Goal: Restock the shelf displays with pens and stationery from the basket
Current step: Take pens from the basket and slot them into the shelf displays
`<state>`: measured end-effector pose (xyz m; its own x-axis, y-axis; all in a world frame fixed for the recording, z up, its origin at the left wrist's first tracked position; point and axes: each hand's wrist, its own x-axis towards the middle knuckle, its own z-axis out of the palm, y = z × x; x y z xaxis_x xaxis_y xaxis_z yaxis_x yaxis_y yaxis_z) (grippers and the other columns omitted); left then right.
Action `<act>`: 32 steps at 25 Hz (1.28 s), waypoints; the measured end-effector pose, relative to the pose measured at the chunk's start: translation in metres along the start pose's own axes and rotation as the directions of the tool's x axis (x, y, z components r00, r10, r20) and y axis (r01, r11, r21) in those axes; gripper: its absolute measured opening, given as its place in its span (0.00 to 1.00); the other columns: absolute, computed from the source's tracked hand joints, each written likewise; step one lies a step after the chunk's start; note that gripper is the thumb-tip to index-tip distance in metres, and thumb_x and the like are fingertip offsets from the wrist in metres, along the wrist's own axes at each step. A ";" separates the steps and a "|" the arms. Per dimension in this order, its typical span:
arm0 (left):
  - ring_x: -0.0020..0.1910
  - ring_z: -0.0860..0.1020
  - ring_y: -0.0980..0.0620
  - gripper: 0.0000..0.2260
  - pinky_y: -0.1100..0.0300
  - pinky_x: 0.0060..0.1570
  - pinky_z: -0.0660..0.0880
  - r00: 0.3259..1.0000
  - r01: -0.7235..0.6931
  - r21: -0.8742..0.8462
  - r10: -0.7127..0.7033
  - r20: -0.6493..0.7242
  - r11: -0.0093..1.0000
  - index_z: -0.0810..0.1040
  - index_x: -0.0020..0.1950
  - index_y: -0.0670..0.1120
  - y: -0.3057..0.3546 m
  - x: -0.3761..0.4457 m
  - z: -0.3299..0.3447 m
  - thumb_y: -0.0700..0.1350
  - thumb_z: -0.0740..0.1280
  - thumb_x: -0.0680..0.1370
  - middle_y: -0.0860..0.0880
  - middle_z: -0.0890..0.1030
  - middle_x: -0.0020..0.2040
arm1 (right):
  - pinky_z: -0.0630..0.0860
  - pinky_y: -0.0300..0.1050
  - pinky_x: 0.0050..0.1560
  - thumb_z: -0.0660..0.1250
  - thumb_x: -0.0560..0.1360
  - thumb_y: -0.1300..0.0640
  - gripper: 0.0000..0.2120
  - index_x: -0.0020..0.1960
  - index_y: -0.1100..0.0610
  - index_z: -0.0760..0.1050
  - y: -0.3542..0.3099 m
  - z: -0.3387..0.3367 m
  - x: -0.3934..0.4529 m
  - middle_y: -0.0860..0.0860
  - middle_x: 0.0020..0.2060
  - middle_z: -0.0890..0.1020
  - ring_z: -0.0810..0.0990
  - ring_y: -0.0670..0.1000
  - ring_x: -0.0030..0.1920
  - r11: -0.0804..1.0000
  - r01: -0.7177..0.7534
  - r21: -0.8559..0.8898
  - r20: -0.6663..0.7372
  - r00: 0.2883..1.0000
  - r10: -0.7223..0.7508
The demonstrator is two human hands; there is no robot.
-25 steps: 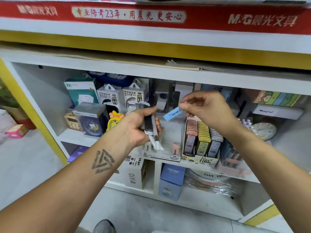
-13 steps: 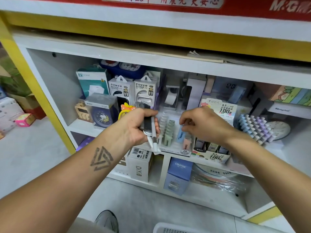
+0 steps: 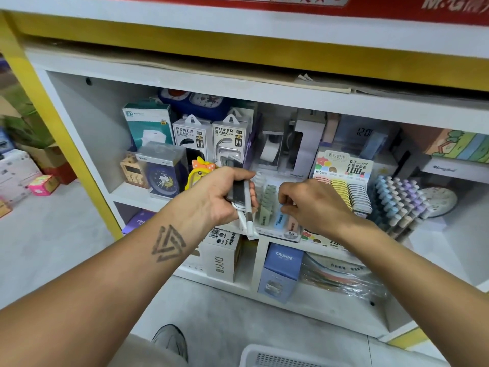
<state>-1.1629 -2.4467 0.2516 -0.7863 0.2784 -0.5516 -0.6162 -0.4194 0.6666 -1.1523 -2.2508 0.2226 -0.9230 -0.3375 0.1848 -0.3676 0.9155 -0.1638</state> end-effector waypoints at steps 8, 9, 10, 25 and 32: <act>0.28 0.71 0.52 0.04 0.59 0.32 0.71 0.995 -0.090 -0.136 0.094 0.023 0.987 0.74 0.42 0.40 0.003 0.003 0.010 0.35 0.65 0.77 0.46 0.72 0.31 | 0.77 0.40 0.42 0.67 0.80 0.55 0.05 0.52 0.50 0.82 -0.015 -0.015 0.000 0.44 0.46 0.85 0.82 0.46 0.43 0.895 -0.134 0.426 0.102 0.990 0.100; 0.28 0.71 0.53 0.04 0.59 0.32 0.71 0.994 -0.104 -0.164 0.110 0.024 0.981 0.74 0.43 0.40 0.003 0.004 0.012 0.35 0.65 0.77 0.46 0.72 0.32 | 0.77 0.40 0.37 0.67 0.80 0.57 0.05 0.54 0.54 0.82 -0.017 -0.020 0.000 0.49 0.44 0.87 0.83 0.49 0.40 0.699 -0.218 0.682 0.172 0.976 0.137; 0.28 0.71 0.53 0.03 0.59 0.32 0.71 0.992 -0.115 -0.194 0.123 0.028 0.974 0.75 0.44 0.40 0.003 0.005 0.014 0.35 0.65 0.77 0.46 0.73 0.33 | 0.79 0.42 0.34 0.67 0.81 0.58 0.06 0.55 0.59 0.79 -0.019 -0.025 0.000 0.55 0.43 0.87 0.84 0.53 0.38 0.463 -0.294 0.836 0.263 0.956 0.132; 0.28 0.71 0.53 0.05 0.60 0.31 0.71 0.989 -0.137 -0.154 0.127 -0.076 0.979 0.75 0.41 0.40 0.017 0.006 0.004 0.36 0.64 0.77 0.47 0.73 0.31 | 0.83 0.44 0.42 0.73 0.72 0.71 0.09 0.51 0.64 0.83 0.005 -0.044 -0.011 0.64 0.42 0.86 0.83 0.55 0.36 0.379 -0.346 0.858 0.298 0.937 0.181; 0.27 0.70 0.53 0.07 0.63 0.28 0.71 0.999 0.016 0.082 -0.018 0.030 0.997 0.79 0.46 0.39 0.003 0.001 0.007 0.43 0.66 0.79 0.46 0.73 0.31 | 0.82 0.47 0.46 0.73 0.74 0.68 0.07 0.50 0.59 0.84 0.001 -0.034 0.000 0.56 0.39 0.85 0.82 0.52 0.38 0.543 -0.215 0.812 0.105 0.968 0.226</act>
<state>-1.1664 -2.4420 0.2565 -0.7758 0.3116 -0.5486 -0.6303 -0.3428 0.6966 -1.1492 -2.2420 0.2559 -0.9889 -0.1429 0.0404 -0.0941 0.3921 -0.9151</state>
